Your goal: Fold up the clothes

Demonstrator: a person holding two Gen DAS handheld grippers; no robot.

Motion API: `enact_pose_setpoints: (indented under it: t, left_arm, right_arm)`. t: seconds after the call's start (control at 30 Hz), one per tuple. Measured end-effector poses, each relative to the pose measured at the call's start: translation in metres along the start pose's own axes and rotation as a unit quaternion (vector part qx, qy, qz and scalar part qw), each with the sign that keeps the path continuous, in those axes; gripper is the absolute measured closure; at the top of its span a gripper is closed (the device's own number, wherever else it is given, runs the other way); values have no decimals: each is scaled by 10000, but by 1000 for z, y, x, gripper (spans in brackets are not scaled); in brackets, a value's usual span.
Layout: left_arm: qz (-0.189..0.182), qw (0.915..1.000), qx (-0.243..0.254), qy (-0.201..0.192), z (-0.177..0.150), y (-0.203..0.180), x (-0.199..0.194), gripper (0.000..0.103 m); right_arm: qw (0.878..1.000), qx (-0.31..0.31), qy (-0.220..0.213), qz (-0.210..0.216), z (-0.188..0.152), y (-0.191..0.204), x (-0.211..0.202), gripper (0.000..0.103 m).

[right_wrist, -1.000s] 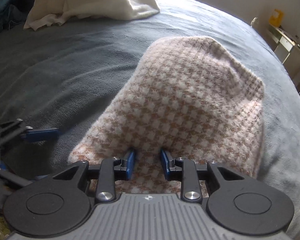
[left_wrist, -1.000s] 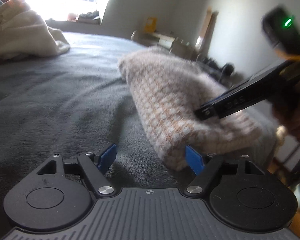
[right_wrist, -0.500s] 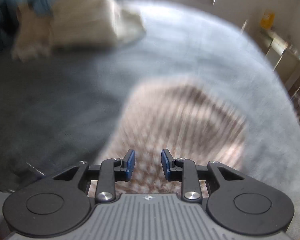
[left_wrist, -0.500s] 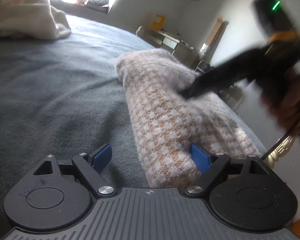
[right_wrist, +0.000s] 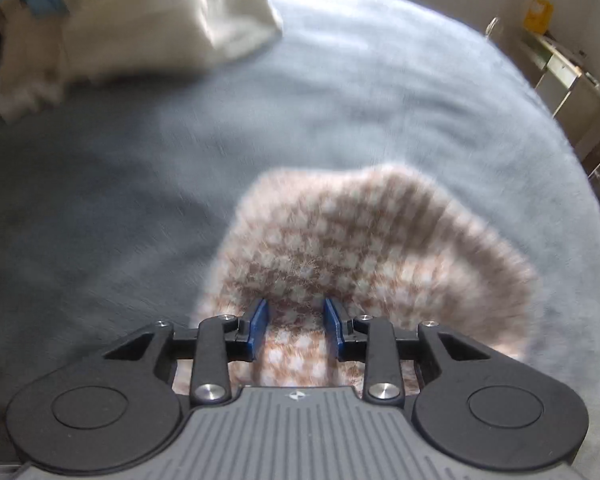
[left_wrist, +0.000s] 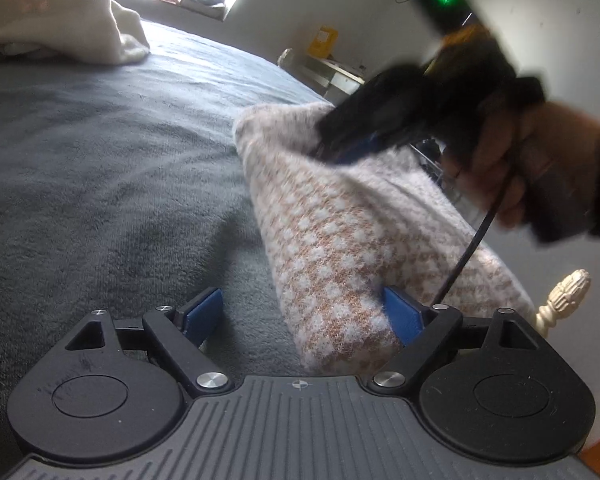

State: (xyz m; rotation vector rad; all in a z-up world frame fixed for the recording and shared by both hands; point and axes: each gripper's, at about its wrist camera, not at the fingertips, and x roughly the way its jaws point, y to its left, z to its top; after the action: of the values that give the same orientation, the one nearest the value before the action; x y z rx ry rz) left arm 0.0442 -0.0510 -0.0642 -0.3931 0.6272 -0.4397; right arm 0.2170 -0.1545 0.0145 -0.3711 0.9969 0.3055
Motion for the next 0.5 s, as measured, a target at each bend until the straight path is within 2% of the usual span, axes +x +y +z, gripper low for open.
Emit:
enact_pose_setpoints:
  t: [0.03, 0.13, 0.27, 0.3, 0.4, 0.5]
  left_arm:
    - [-26, 10000, -31, 10, 1, 1, 1, 14]
    - [-149, 9998, -56, 77, -1, 2, 0, 14]
    - [-141, 9999, -68, 47, -6, 2, -1, 14]
    - [-152, 9998, -72, 49, -6, 2, -1, 14]
    - [-197, 9997, -107, 67, -5, 4, -1, 14]
    - [-247, 9995, -149, 90, -3, 5, -2, 14]
  right_arm:
    - [9999, -81, 14, -63, -2, 4, 8, 70]
    - [9991, -209, 267, -239, 15, 13, -8, 70]
    - [9997, -38, -85, -229, 41, 7, -27, 70]
    - [9996, 26, -157, -243, 45, 4, -24, 70]
    - [9993, 205, 111, -279, 40, -9, 24, 69]
    - [9995, 228, 65, -222, 40, -11, 34, 68]
